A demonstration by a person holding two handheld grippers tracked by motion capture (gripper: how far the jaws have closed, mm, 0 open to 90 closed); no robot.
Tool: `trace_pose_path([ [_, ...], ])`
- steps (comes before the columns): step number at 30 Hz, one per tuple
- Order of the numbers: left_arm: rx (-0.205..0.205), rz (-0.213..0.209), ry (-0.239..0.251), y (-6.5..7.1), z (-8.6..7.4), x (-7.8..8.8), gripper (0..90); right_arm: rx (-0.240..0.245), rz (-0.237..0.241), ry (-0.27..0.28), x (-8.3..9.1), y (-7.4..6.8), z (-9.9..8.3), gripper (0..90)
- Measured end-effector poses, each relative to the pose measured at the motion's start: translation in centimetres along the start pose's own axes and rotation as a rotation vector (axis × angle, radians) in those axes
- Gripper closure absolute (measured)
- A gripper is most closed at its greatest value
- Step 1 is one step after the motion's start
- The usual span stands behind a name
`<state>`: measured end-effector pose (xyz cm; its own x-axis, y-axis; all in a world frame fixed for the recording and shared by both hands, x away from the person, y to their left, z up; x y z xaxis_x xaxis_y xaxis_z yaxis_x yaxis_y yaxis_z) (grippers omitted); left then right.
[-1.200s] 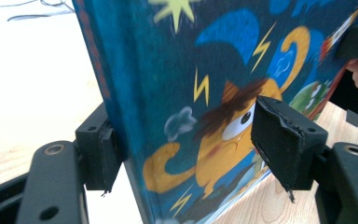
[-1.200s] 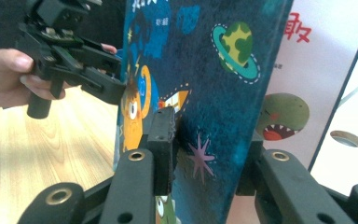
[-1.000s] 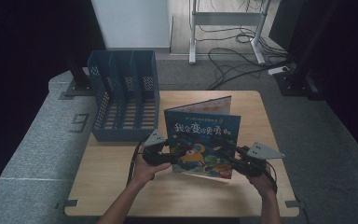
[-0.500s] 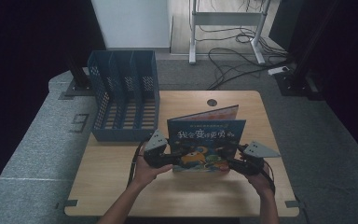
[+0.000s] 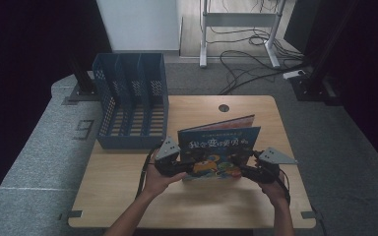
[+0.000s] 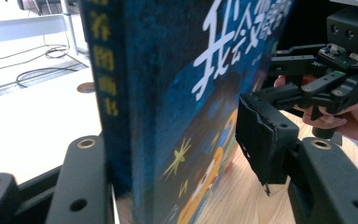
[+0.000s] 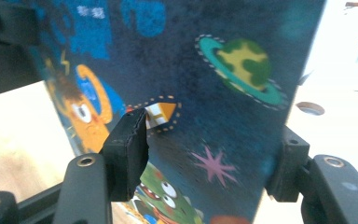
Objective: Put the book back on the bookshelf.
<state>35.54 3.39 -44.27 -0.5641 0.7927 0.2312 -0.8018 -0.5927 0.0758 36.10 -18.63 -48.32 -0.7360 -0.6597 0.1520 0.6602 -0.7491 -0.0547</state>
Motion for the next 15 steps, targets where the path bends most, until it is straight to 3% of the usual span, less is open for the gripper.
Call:
trace_pose_path([
  [6, 0.014, -0.04, 0.018, 0.5, 0.2, 0.1, 51.1, -0.051, -0.066, 0.017, 0.4, 1.1, 0.1, 40.5],
  [12, -0.021, -0.023, 0.019, 0.9, 0.2, 0.3, 59.5, -0.057, -0.096, 0.032, 0.4, 1.3, 0.3, 40.5],
  [15, -0.028, -0.022, 0.065, 1.1, 0.6, 0.6, 62.4, -0.063, -0.089, 0.041, 0.4, 1.2, 0.4, 41.0],
])
Point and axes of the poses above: each handheld gripper's, and its own axes: x roughly backward along the jaws, z roughly out of its top, y roughly to its right, the point moved 7 cm from there along -x, roughly forward along the jaws, and after that the axes turned 6 degrees about y, right-handed, at the moved point
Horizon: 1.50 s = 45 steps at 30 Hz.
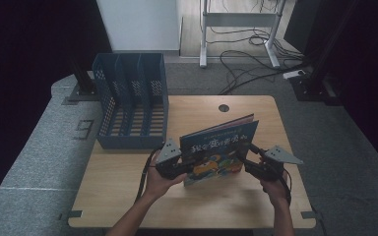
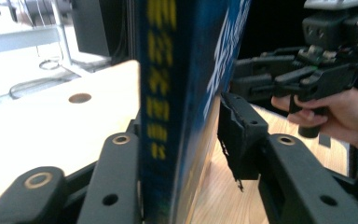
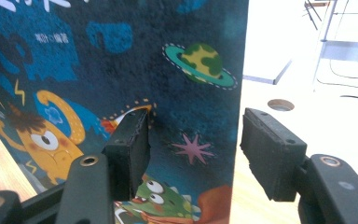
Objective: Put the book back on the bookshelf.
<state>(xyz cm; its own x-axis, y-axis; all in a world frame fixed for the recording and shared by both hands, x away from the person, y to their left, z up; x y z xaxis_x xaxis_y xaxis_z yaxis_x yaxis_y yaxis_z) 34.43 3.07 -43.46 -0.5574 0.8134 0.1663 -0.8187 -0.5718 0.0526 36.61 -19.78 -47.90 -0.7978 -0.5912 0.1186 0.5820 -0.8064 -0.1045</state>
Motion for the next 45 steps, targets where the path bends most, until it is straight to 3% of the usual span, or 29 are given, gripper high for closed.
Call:
trace_pose_path([
  [3, -0.006, -0.002, 0.038, 0.3, 0.5, 0.2, 63.4, 0.004, 0.017, -0.003, -0.1, -0.4, 0.0, 40.9],
  [13, 0.019, -0.038, 0.019, 0.6, 0.5, -0.6, 61.3, 0.008, 0.022, -0.005, 0.0, -0.4, 0.0, 40.8],
  [17, 0.013, -0.048, 0.016, 0.7, 0.6, -0.9, 61.6, 0.006, 0.027, -0.004, 0.0, -0.5, 0.0, 40.8],
  [21, -0.018, -0.053, 0.023, 0.8, 0.8, -1.1, 62.0, 0.005, 0.031, -0.005, 0.0, -0.5, 0.0, 40.7],
  [29, -0.01, -0.088, 0.081, 0.8, 1.4, -1.2, 63.4, -0.001, 0.042, -0.003, -0.1, -0.7, 0.0, 40.7],
  [36, 0.027, -0.113, 0.078, 0.9, 1.4, -0.9, 68.7, -0.005, 0.045, 0.0, -0.3, -0.9, 0.0, 40.3],
  [45, 0.027, -0.142, 0.075, 1.8, 1.3, -0.5, 78.3, -0.003, 0.045, 0.012, -0.6, -1.1, -0.1, 38.2],
])
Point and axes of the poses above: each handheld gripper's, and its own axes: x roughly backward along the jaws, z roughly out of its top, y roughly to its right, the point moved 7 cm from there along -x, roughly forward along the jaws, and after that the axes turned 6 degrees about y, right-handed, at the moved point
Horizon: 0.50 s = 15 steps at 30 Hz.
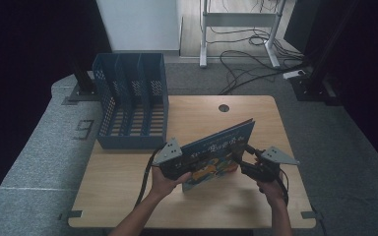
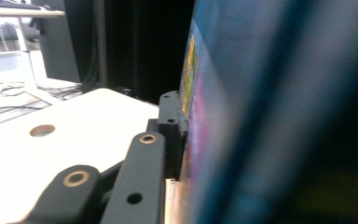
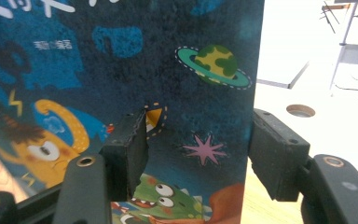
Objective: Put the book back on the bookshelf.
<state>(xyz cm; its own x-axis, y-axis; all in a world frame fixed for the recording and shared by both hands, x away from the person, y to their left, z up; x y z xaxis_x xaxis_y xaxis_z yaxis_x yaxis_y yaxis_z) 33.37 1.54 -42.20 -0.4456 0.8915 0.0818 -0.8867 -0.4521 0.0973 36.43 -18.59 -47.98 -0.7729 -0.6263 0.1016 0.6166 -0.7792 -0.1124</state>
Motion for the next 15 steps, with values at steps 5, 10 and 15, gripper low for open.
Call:
trace_pose_path([
  [5, -0.039, 0.032, 0.002, 0.62, -0.06, 0.03, 79.6, -0.014, -0.008, 0.009, -0.03, 0.04, 0.07, 36.7],
  [10, -0.026, 0.041, 0.005, 0.77, -0.1, -0.02, 79.5, -0.045, 0.0, 0.035, 0.11, 0.03, 0.45, 34.9],
  [15, 0.036, 0.038, 0.022, 0.42, -0.01, -0.18, 73.4, -0.044, -0.036, 0.034, -0.12, -0.2, 0.5, 36.5],
])
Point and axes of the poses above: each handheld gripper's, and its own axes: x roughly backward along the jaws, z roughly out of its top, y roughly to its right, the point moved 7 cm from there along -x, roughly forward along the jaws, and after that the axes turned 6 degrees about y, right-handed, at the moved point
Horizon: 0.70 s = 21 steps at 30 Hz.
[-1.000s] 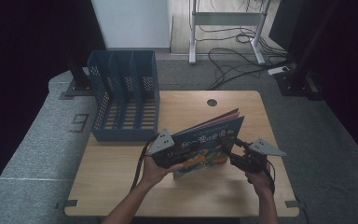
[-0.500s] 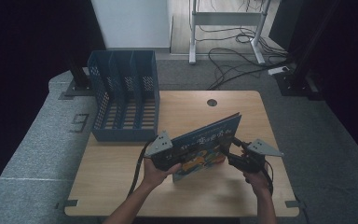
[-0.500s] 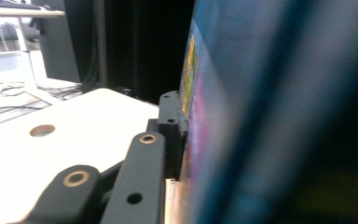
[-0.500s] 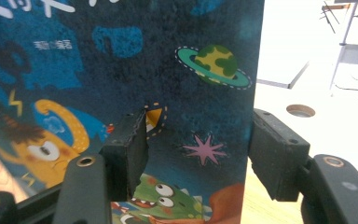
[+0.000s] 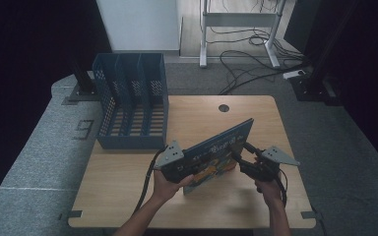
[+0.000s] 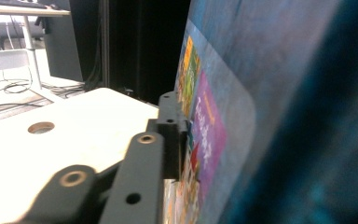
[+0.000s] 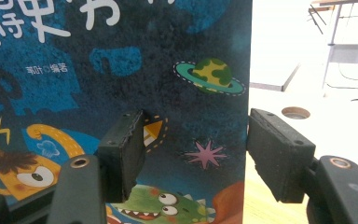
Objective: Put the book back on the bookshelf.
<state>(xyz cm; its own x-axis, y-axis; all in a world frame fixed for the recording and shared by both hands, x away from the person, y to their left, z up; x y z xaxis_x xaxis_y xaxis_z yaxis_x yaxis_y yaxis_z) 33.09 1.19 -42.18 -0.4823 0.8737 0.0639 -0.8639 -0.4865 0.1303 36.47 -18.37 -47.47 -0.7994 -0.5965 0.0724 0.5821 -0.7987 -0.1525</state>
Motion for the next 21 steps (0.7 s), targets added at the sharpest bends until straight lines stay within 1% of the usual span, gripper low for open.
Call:
trace_pose_path([
  [3, 0.029, 0.016, 0.019, -0.3, 0.1, 0.0, 72.5, 0.007, -0.015, 0.002, 0.0, 0.0, 0.0, 38.6],
  [4, 0.031, 0.017, 0.022, -0.3, 0.1, 0.0, 73.2, 0.007, -0.019, 0.001, -0.1, 0.0, 0.0, 38.7],
  [5, 0.031, 0.009, 0.022, -0.2, 0.1, -0.1, 74.7, 0.008, -0.021, 0.003, -0.1, 0.0, 0.0, 38.7],
  [8, 0.019, 0.003, 0.022, -0.1, 0.0, 0.0, 77.4, 0.005, -0.013, 0.007, -0.1, 0.0, 0.0, 38.6],
  [12, -0.021, 0.005, 0.022, 0.2, 0.0, 0.1, 79.1, -0.003, 0.002, 0.009, 0.0, 0.0, 0.0, 38.2],
  [14, -0.043, 0.024, 0.025, 0.3, 0.0, 0.2, 79.9, -0.011, 0.01, 0.004, 0.0, 0.0, -0.1, 38.7],
  [16, -0.051, 0.046, 0.032, 0.2, 0.0, 0.4, 81.1, -0.017, 0.019, 0.006, 0.0, 0.0, -0.1, 38.9],
  [17, -0.047, 0.051, 0.034, 0.1, 0.1, 0.5, 81.6, -0.018, 0.018, 0.005, 0.0, 0.0, -0.1, 39.0],
  [19, -0.002, 0.039, 0.043, -0.3, 0.1, 0.8, 81.7, -0.025, 0.016, 0.006, 0.0, 0.2, -0.1, 39.1],
  [21, 0.024, 0.038, 0.047, -0.7, 0.2, 1.1, 81.8, -0.033, 0.014, 0.007, 0.1, 0.3, -0.1, 39.3],
])
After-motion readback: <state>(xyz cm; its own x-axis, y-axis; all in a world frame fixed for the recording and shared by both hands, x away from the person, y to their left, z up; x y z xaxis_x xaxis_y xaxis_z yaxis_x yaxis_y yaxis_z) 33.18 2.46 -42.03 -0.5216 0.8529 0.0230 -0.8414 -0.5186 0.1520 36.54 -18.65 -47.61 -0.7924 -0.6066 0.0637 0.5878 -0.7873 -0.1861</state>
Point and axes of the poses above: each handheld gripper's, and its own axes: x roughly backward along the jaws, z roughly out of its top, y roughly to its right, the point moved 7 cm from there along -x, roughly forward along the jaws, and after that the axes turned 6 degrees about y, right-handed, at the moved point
